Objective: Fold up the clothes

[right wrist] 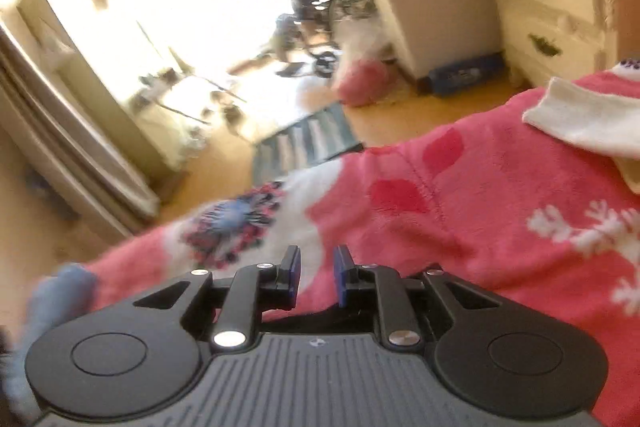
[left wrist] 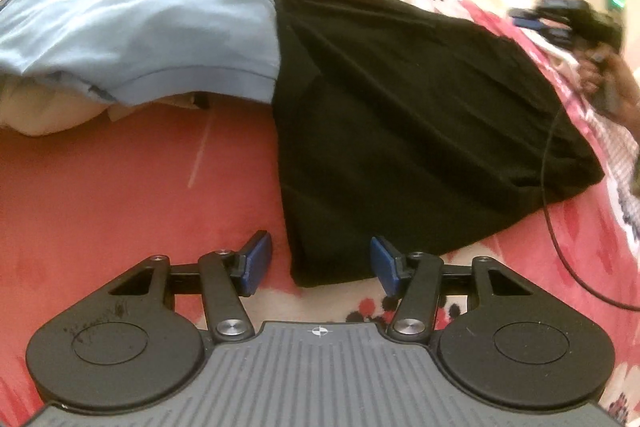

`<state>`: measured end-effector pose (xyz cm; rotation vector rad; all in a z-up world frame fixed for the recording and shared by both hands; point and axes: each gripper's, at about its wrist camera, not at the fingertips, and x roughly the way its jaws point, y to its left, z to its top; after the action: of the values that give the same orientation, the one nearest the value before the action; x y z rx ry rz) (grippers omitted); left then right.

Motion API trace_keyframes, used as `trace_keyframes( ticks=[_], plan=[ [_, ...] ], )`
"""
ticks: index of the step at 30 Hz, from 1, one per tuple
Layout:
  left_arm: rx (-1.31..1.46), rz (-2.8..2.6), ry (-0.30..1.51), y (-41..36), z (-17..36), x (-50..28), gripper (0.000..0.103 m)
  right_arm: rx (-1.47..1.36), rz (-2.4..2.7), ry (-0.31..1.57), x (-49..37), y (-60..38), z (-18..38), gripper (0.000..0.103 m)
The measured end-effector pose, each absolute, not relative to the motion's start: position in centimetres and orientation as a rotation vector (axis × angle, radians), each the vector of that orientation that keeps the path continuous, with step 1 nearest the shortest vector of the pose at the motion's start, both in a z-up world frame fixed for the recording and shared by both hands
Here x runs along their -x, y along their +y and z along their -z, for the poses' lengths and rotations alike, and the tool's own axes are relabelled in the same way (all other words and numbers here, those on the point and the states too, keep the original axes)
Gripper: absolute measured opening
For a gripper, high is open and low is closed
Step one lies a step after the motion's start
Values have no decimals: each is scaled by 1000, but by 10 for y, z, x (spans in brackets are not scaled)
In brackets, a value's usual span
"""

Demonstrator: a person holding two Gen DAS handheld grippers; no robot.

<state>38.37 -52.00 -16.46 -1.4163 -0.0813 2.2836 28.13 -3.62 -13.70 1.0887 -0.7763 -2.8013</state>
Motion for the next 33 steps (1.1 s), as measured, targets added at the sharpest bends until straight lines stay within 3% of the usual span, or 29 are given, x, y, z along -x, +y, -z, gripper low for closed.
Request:
trace_keyframes(
  ticks=[7, 13, 16, 20, 26, 33],
  plan=[
    [1428, -2286, -85, -515, 164, -383, 55, -1431, 2638, -800, -287, -8, 178, 16],
    [1434, -2281, -143, -521, 165, -383, 55, -1163, 2904, -1198, -326, 68, 156, 21],
    [1457, -2274, -224, -528, 164, -385, 55, -1253, 2761, -1235, -369, 72, 146, 24],
    [1508, -2220, -378, -540, 165, -392, 55, -1376, 2491, -1463, -436, 58, 162, 46],
    [1525, -2191, -615, -554, 179, -401, 57, -1514, 2308, -1749, -502, 45, 201, 53],
    [1450, -2157, -886, -567, 195, -395, 59, -1348, 2245, -1819, -490, 48, 225, 54]
  ],
)
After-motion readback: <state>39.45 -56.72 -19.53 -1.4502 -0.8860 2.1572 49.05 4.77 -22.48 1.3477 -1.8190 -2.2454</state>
